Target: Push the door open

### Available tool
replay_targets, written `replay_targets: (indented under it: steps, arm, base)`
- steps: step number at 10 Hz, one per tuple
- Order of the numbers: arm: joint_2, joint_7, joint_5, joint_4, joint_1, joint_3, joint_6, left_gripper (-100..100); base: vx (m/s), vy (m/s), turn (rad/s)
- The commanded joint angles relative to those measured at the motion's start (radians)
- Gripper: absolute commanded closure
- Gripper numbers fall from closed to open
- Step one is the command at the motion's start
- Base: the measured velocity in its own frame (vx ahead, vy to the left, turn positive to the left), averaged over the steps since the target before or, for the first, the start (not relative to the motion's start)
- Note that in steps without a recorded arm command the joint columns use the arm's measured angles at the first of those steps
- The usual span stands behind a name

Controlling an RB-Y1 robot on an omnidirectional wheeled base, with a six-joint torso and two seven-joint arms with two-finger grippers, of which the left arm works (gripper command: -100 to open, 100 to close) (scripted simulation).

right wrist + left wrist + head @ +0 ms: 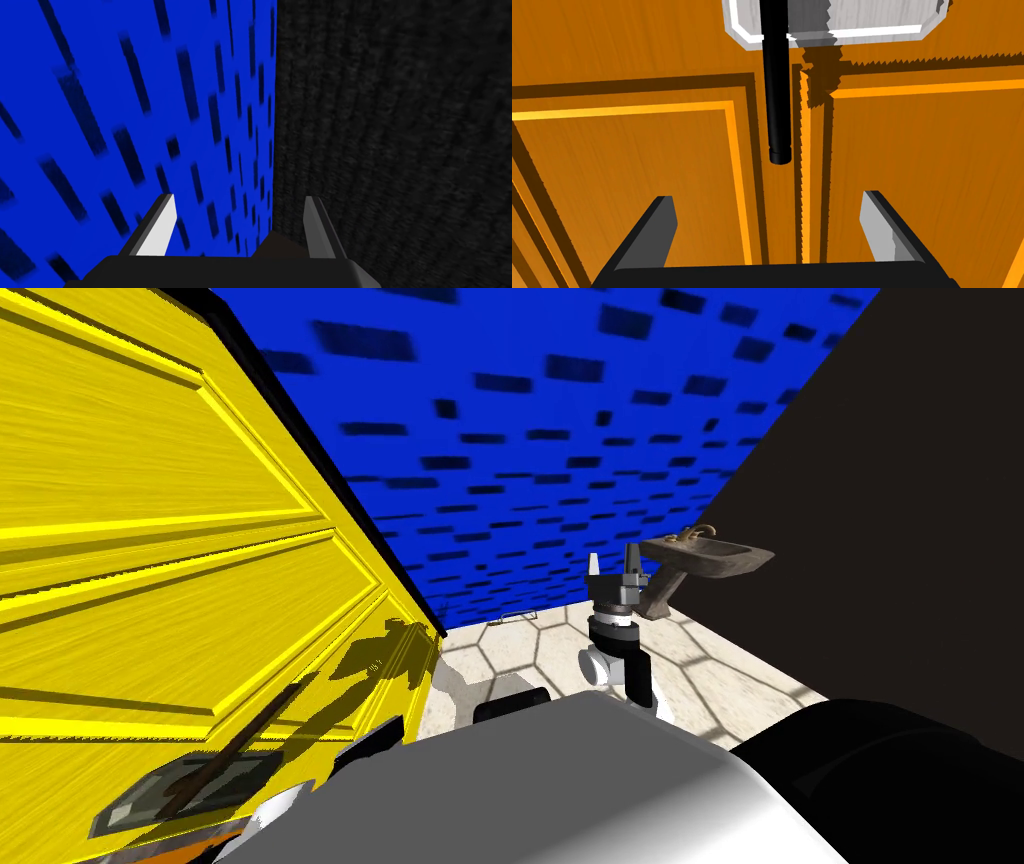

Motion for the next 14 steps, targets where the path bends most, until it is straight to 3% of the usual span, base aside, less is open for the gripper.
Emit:
replay_targets:
  steps: [1, 6, 14]
  arm:
    - [0.008, -0.006, 0.005, 0.0, 0.011, -0.008, -0.003, -100]
    - [0.044, -0.039, 0.031, 0.006, 0.044, -0.068, -0.018, -100]
    - [0.09, -0.139, 0.104, 0.046, 0.082, -0.156, -0.059, -100]
  base:
    - [-0.181, -0.061, 0.094]
    - [-0.189, -0.023, 0.097]
    - [-0.177, 0.027, 0.08]
